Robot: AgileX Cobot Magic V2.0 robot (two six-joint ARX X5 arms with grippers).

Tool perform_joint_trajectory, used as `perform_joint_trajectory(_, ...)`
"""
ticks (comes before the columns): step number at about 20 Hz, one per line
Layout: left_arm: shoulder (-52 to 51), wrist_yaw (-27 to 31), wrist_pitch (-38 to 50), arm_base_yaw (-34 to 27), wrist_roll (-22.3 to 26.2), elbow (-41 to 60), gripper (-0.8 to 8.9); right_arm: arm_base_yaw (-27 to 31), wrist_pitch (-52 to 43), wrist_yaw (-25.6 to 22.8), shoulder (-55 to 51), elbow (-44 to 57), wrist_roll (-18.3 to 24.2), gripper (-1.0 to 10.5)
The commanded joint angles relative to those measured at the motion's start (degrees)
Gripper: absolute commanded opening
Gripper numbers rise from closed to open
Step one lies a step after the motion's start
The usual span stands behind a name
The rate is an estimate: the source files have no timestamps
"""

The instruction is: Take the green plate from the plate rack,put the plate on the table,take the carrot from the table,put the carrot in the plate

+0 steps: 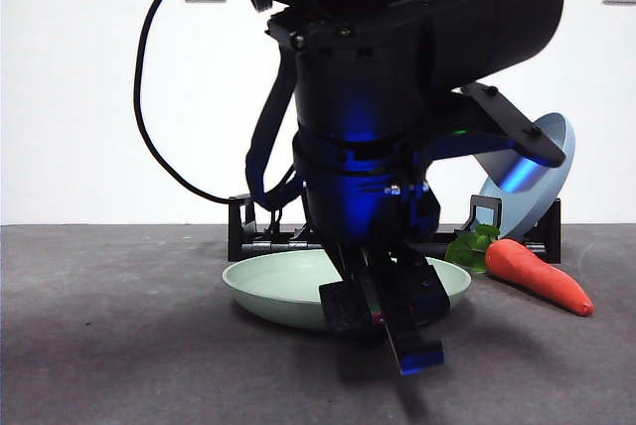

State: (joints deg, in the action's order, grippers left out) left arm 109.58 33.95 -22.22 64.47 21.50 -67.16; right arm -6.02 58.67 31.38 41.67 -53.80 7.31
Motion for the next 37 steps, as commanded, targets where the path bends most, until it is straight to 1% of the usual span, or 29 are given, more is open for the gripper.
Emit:
perform_joint_trajectory(1, -0.79, -0.70, -0.72, 0.11, -1.05, 0.37, 4.10, -0.09, -0.31, 0.00, -0.04, -0.15, -0.22, 6.3)
perform_joint_trajectory(3, -3.52, -0.68, -2.29, 0.22, -2.43, 0.33, 4.10, -0.09, -0.70, -0.50, 0.20, -0.15, -0.22, 6.3)
perform_joint_trajectory(4, -5.55, -0.70, -3.50, 0.33, -3.89, 0.33, 4.10, -0.09, -1.60, -1.36, 0.70, -0.15, -0.42, 6.3)
perform_joint_trajectory(6, -10.95, -1.55, -6.25, 0.55, -6.91, 0.33, 4.10, -0.09, -4.87, -4.50, 2.38, -0.15, -0.87, 6.3)
perform_joint_trajectory(8, -17.27, -1.86, -8.37, 1.44, -10.38, 0.33, 4.10, -0.09, -9.97, -6.10, 5.53, -0.15, -2.34, 6.3)
perform_joint_trajectory(10, -24.02, -4.20, -9.29, 2.38, -13.73, 0.33, 4.10, -0.09, -15.98, -6.45, 10.12, -0.15, -3.54, 6.3)
perform_joint_trajectory(12, -30.51, -7.19, -9.62, 3.28, -18.14, 0.33, 4.10, -0.09, -21.70, -6.84, 15.98, -0.15, -4.76, 6.3)
perform_joint_trajectory(15, -39.52, -14.47, -9.57, 3.93, -25.07, 0.33, 4.09, -0.15, -28.63, -11.06, 26.73, -0.15, -4.98, 6.3)
perform_joint_trajectory(16, -41.79, -16.20, -9.57, 4.02, -26.64, 0.33, 4.09, -0.15, -30.27, -11.96, 30.01, -0.15, -4.96, 6.3)
perform_joint_trajectory(17, -44.13, -17.05, -9.57, 4.22, -27.89, 0.33, 4.09, -0.17, -32.15, -12.41, 33.94, -0.15, -4.87, 6.3)
perform_joint_trajectory(19, -47.50, -17.77, -9.62, 4.24, -28.02, 0.33, 4.09, -0.50, -36.20, -13.18, 41.03, -0.15, -4.90, 6.3)
perform_joint_trajectory(23, -50.07, -17.77, -11.17, 4.24, -30.84, 0.33, 4.09, -2.51, -43.60, -20.15, 51.80, -0.15, -4.87, 6.2)
perform_joint_trajectory(25, -50.12, -17.68, -12.37, 4.24, -30.99, 0.33, 4.09, -3.80, -46.80, -22.73, 54.88, -0.15, -4.87, 5.7)
perform_joint_trajectory(27, -50.10, -17.59, -13.51, 4.24, -30.99, 0.33, 4.09, -5.05, -49.33, -23.04, 56.59, -0.15, -4.90, 5.6)
perform_joint_trajectory(28, -50.10, -17.57, -13.64, 4.24, -30.99, 0.33, 4.09, -5.57, -50.05, -23.82, 57.07, -0.15, -4.90, 5.2)
perform_joint_trajectory(29, -50.12, -17.59, -13.62, 4.24, -31.04, 0.33, 4.09, -6.38, -50.56, -25.53, 57.51, -0.15, -4.90, 4.2)
perform_joint_trajectory(30, -50.12, -17.57, -13.62, 4.24, -31.17, 0.33, 4.09, -6.88, -50.77, -26.01, 57.83, -0.15, -4.87, 3.6)
perform_joint_trajectory(32, -50.12, -17.62, -13.64, 4.24, -32.09, 0.33, 4.09, -7.19, -50.84, -26.67, 58.10, -0.15, -4.92, 2.9)
perform_joint_trajectory(34, -50.12, -17.59, -13.68, 4.24, -32.06, 0.33, 4.09, -7.23, -50.88, -27.45, 58.10, -0.15, -4.92, 1.4)
perform_joint_trajectory(35, -50.12, -17.59, -13.66, 4.24, -32.06, 0.33, 4.09, -7.15, -50.82, -27.43, 58.10, -0.15, -5.22, 0.9)
perform_joint_trajectory(37, -50.12, -17.59, -13.68, 4.24, -32.33, 0.33, 4.09, -7.06, -50.71, -27.43, 58.10, -0.15, -6.14, 0.9)
